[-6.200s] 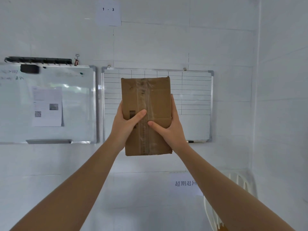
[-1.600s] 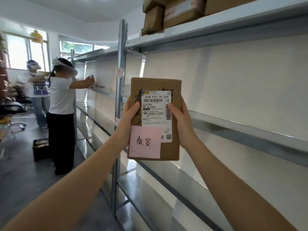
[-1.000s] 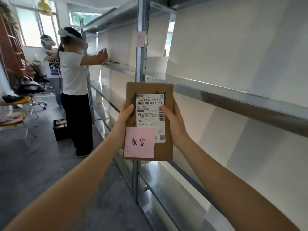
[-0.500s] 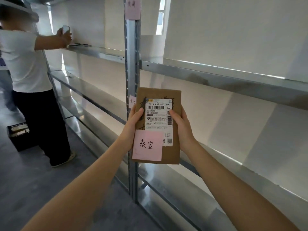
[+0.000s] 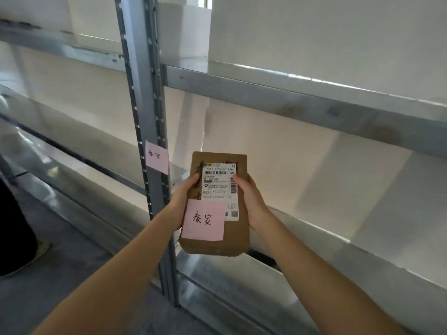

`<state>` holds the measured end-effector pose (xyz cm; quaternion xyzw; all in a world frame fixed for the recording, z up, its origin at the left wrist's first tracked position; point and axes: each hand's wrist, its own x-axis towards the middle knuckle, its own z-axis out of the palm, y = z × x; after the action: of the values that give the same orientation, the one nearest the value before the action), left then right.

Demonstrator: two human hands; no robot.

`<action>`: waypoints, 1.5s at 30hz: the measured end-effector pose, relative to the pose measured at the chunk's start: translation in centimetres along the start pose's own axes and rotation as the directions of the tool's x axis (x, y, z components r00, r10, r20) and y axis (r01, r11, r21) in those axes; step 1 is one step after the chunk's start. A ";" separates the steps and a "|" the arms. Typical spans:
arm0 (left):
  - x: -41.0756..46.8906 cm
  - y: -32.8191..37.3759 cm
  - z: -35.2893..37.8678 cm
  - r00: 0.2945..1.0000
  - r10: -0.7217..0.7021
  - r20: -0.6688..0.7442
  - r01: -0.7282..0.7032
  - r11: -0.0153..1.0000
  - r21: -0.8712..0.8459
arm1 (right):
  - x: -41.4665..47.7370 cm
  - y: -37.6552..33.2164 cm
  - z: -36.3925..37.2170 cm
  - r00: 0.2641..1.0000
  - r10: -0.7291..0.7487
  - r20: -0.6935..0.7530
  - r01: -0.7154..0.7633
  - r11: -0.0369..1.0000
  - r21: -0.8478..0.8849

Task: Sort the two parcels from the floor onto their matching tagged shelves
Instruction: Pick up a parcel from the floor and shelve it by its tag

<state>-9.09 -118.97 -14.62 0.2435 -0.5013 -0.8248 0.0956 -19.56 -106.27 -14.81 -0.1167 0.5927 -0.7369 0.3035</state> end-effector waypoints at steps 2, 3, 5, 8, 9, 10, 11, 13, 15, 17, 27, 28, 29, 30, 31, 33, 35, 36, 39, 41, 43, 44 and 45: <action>2.7 0.7 -0.3 0.998 -0.057 -0.023 0.057 0.998 0.022 | 2.6 0.1 -0.1 0.999 0.043 -0.012 -0.043 0.999 0.005; 3.9 1.0 -0.5 0.996 -0.078 -0.033 0.079 0.996 0.031 | 3.7 0.2 -0.1 0.998 0.064 -0.022 -0.064 0.998 0.009; 6.2 1.5 -1.0 0.993 -0.106 -0.060 0.109 0.993 0.055 | 5.6 0.4 0.1 0.991 0.118 -0.056 -0.117 0.993 0.022; 8.8 1.8 -2.0 0.984 -0.149 -0.094 0.157 0.984 0.079 | 8.1 1.7 0.4 0.974 0.206 -0.089 -0.204 0.978 0.033; 9.5 1.8 -2.4 0.982 -0.161 -0.103 0.169 0.982 0.081 | 8.8 2.2 0.6 0.968 0.233 -0.093 -0.231 0.972 0.035; 10.2 1.7 -3.0 0.979 -0.171 -0.114 0.181 0.980 0.082 | 9.4 2.6 0.8 0.961 0.258 -0.099 -0.256 0.966 0.033; 10.7 1.6 -3.5 0.975 -0.184 -0.121 0.194 0.978 0.076 | 9.9 3.0 1.1 0.955 0.279 -0.103 -0.278 0.960 0.029; 11.7 1.5 -4.3 0.968 -0.204 -0.148 0.215 0.975 0.058 | 10.8 3.3 1.5 0.945 0.302 -0.122 -0.305 0.952 -0.005; 12.5 1.4 -4.9 0.965 -0.206 -0.163 0.217 0.974 0.058 | 11.6 3.2 1.6 0.941 0.308 -0.138 -0.318 0.947 -0.053; 13.0 1.4 -5.0 0.963 -0.205 -0.174 0.222 0.972 0.083 | 12.0 3.1 1.4 0.941 0.303 -0.154 -0.322 0.939 -0.121; 13.4 3.7 -2.8 0.835 0.384 0.393 -0.458 0.090 0.885 | 7.9 0.5 3.6 0.933 -0.264 -0.245 -0.166 0.289 -0.943; 14.0 4.0 -2.6 0.804 0.324 0.498 -0.509 -0.057 0.859 | 5.9 0.2 4.5 0.932 -0.327 -0.157 -0.098 0.188 -0.977; 14.8 4.2 -2.6 0.795 0.236 0.559 -0.530 -0.177 0.829 | 4.2 0.7 5.4 0.934 -0.348 -0.077 -0.038 0.116 -0.992; 15.4 4.4 -2.5 0.803 0.145 0.577 -0.533 -0.255 0.806 | 2.4 1.4 6.6 0.936 -0.352 -0.021 0.003 0.068 -0.998; 15.9 4.5 -2.4 0.821 0.069 0.567 -0.528 -0.284 0.800 | 1.0 2.8 7.7 0.939 -0.344 0.005 0.010 0.013 -1.000; 16.2 4.5 -2.1 0.838 0.004 0.545 -0.523 -0.277 0.806 | -0.5 5.7 9.8 0.936 -0.350 -0.025 -0.072 -0.124 -0.990; 16.3 4.2 -2.1 0.835 0.012 0.550 -0.525 -0.282 0.803 | -0.1 7.6 11.3 0.926 -0.365 -0.095 -0.156 -0.141 -0.978; 16.2 4.1 -2.2 0.832 0.017 0.555 -0.527 -0.292 0.798 | 0.2 8.0 11.6 0.920 -0.375 -0.113 -0.176 -0.137 -0.975; 15.9 4.4 -2.4 0.835 0.020 0.550 -0.526 -0.266 0.808 | 0.6 8.0 10.2 0.904 -0.424 -0.063 -0.144 -0.161 -0.976; 15.6 4.6 -2.5 0.840 0.016 0.542 -0.521 -0.255 0.815 | 0.0 7.7 7.6 0.900 -0.435 -0.026 -0.101 -0.150 -0.984; 15.2 4.3 -2.6 0.830 0.005 0.558 -0.531 -0.301 0.792 | -0.7 7.1 4.2 0.907 -0.420 -0.004 -0.067 -0.137 -0.988; 14.9 4.1 -2.7 0.829 0.009 0.559 -0.532 -0.297 0.793 | -1.0 6.6 2.5 0.912 -0.411 0.000 -0.068 -0.151 -0.986; 14.5 3.8 -2.7 0.831 0.019 0.556 -0.529 -0.282 0.801 | -1.2 6.0 0.9 0.913 -0.408 0.002 -0.077 -0.176 -0.981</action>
<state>-20.62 -128.74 -16.77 -0.0437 -0.9928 -0.1096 -0.0186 -16.26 -106.97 -20.04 -0.2623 0.9580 -0.0694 -0.0930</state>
